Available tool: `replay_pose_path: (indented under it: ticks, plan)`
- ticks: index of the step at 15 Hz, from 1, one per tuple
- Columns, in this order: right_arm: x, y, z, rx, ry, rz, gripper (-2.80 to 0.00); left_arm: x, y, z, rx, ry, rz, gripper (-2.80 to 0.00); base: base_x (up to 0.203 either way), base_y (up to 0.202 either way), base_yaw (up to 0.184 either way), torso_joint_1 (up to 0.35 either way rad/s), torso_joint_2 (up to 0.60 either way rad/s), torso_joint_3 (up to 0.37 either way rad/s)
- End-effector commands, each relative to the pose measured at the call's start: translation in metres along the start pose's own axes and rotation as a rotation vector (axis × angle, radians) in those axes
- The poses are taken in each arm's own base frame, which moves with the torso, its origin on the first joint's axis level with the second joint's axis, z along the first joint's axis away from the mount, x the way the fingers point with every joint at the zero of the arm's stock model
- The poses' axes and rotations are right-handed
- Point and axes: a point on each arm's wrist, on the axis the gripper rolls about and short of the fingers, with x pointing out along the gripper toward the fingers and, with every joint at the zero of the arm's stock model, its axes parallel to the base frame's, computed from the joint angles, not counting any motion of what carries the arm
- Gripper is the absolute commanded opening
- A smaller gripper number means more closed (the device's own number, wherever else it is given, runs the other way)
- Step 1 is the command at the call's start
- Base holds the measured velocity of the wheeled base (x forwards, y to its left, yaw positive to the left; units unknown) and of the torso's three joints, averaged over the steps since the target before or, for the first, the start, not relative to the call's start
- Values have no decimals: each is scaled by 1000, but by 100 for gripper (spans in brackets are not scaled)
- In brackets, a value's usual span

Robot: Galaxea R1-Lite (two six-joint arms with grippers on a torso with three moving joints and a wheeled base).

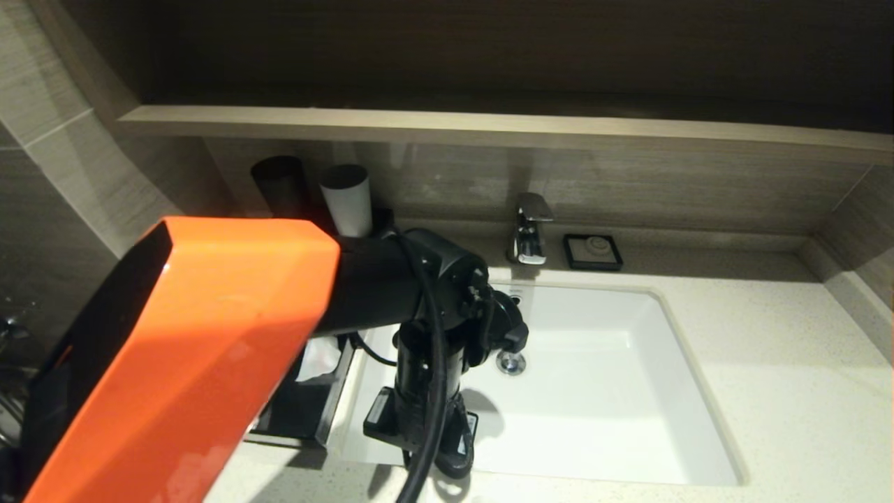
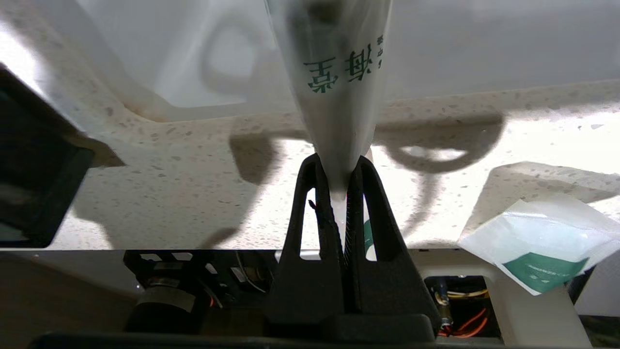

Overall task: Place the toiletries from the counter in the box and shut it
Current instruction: Pick up the bathroom toiletry, then place the bathroom toiletry into the drawer

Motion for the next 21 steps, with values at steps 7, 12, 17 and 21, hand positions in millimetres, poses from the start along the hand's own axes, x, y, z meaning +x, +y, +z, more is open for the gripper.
replay_pose_path:
  ticks: [7,12,17,21]
  plan:
    - [0,0,0,1,-1,0,-280,-31,24,-9,-43,-47,20,-280,0,0,0,0,0,0]
    - [0,0,0,1,-1,0,-280,-52,49,-16,-87,-87,68,-280,0,0,0,0,0,0]
    - [0,0,0,1,-1,0,-280,-69,86,-20,-143,-83,71,-280,0,0,0,0,0,0]
    - [0,0,0,-1,-1,0,-280,-83,115,-28,-142,-61,84,-280,0,0,0,0,0,0]
